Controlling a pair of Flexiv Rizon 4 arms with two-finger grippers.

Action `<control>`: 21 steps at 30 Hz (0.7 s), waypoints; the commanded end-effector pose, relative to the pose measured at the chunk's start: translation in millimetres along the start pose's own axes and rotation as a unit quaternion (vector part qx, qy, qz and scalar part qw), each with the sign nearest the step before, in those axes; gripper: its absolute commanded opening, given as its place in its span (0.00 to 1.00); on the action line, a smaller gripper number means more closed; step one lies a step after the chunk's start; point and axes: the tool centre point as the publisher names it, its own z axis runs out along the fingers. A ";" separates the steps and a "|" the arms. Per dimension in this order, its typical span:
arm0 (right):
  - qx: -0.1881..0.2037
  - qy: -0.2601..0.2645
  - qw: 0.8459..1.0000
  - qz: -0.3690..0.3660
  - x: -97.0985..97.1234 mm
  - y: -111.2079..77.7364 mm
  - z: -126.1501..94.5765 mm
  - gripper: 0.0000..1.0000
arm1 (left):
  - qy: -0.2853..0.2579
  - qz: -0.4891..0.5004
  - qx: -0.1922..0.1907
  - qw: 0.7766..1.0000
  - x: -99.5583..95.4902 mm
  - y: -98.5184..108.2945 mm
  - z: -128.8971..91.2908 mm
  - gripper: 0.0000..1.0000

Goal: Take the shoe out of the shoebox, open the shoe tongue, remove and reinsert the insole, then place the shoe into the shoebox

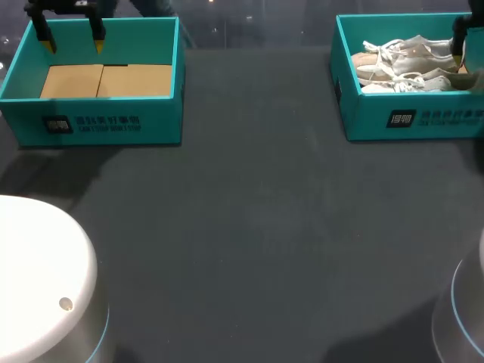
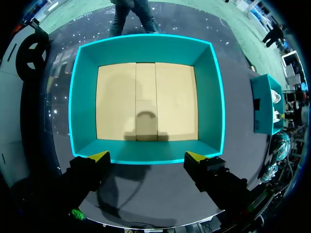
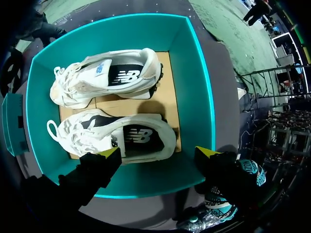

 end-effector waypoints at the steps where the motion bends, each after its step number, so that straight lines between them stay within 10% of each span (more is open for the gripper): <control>1: -0.001 0.004 1.000 -0.003 -0.7 3.9 11.4 1.00 | 0.000 0.000 0.000 1.000 0.0 0.0 -0.3 1.00; 21: 0.022 0.006 1.000 -0.009 -12.5 1.7 53.6 0.67 | 0.000 0.000 0.000 1.000 0.0 0.0 -0.3 1.00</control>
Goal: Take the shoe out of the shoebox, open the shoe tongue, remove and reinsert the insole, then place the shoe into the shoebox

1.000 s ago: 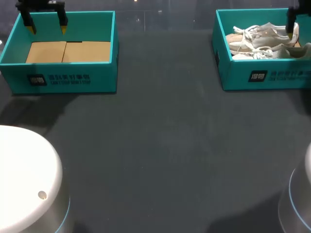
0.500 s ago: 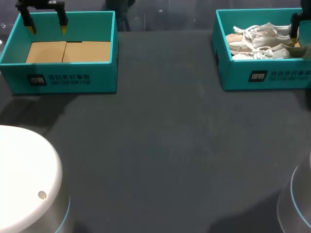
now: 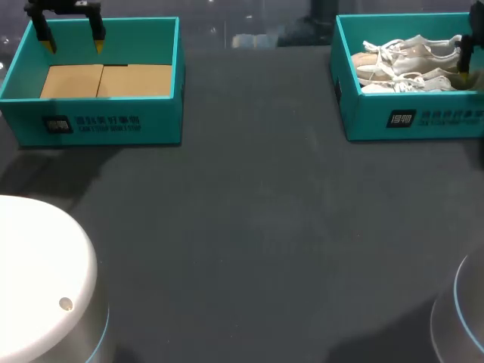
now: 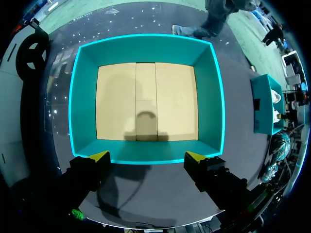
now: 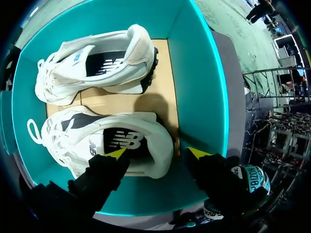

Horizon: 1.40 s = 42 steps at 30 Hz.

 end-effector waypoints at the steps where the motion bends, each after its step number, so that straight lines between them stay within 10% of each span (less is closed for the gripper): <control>1: 0.004 0.006 1.000 0.000 -1.0 4.0 9.1 0.66 | 0.000 0.000 0.000 1.000 0.0 0.0 -0.3 1.00; 20: 0.022 0.020 1.000 0.002 -1.6 0.6 39.9 0.64 | 0.000 0.000 0.000 1.000 0.0 0.0 -0.3 1.00; 28: 0.024 0.024 0.999 0.003 -1.0 2.0 42.3 0.34 | 0.000 0.000 0.000 1.000 0.0 0.0 -0.3 1.00; 32: 0.024 0.025 0.999 0.003 -0.6 2.2 42.4 0.02 | 0.000 0.000 0.000 1.000 0.0 0.0 -0.3 1.00; 42: 0.008 0.011 1.000 0.022 -7.7 -2.4 28.6 0.00 | 0.000 0.000 0.000 1.000 0.0 0.0 -0.3 1.00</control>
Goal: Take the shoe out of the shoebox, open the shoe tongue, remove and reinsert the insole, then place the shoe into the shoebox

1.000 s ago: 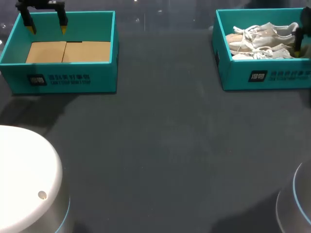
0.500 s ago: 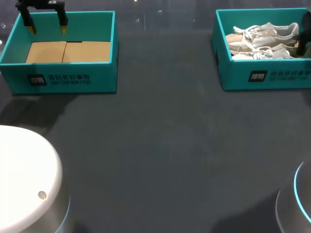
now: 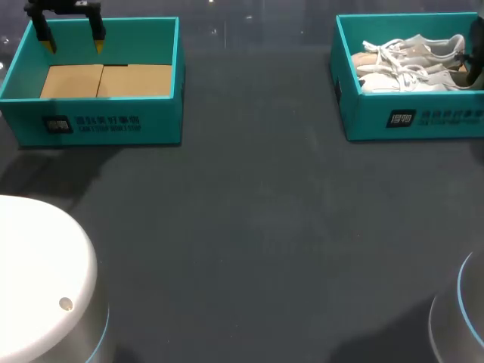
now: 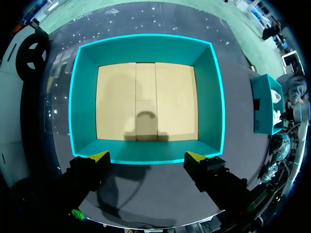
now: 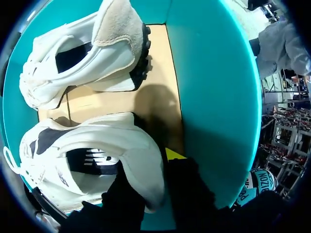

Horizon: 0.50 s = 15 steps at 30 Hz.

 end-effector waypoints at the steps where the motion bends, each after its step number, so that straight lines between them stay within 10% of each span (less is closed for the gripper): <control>1: -0.011 -0.005 1.000 0.007 -3.2 -6.6 -13.2 0.00 | 0.000 0.000 0.000 1.000 0.0 0.0 -0.3 1.00; 15: -0.033 -0.035 0.998 0.044 -17.0 -7.3 -59.1 0.00 | 0.000 0.000 0.000 1.000 0.0 0.0 -0.3 1.00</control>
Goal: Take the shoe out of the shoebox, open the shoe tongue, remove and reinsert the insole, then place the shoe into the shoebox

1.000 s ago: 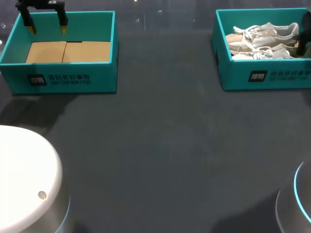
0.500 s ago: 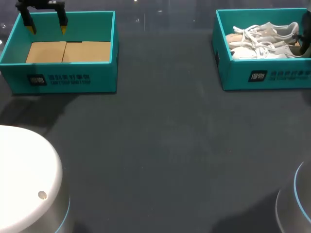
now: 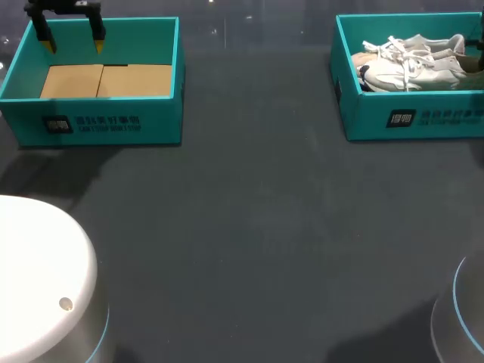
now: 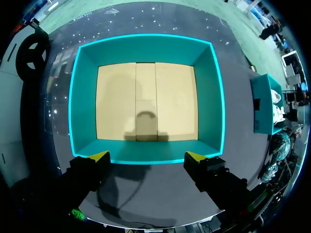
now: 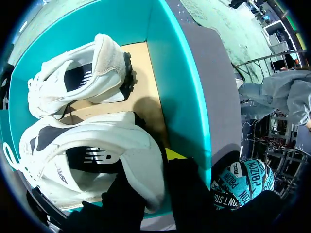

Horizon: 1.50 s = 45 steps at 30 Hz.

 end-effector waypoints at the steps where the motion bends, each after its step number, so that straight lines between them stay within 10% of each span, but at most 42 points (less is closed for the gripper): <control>1: -0.005 -0.008 1.000 0.001 -3.3 -5.3 -21.5 0.00 | 0.000 0.000 0.000 1.000 0.0 0.0 -0.3 1.00; 34: -0.066 -0.037 0.997 -0.016 1.2 -24.9 -161.7 0.00 | 0.000 0.000 0.000 1.000 0.0 0.0 -0.3 1.00; 45: -0.071 -0.048 0.996 -0.015 28.5 -66.3 -194.4 0.00 | 0.000 0.000 0.000 1.000 0.0 0.0 -0.3 1.00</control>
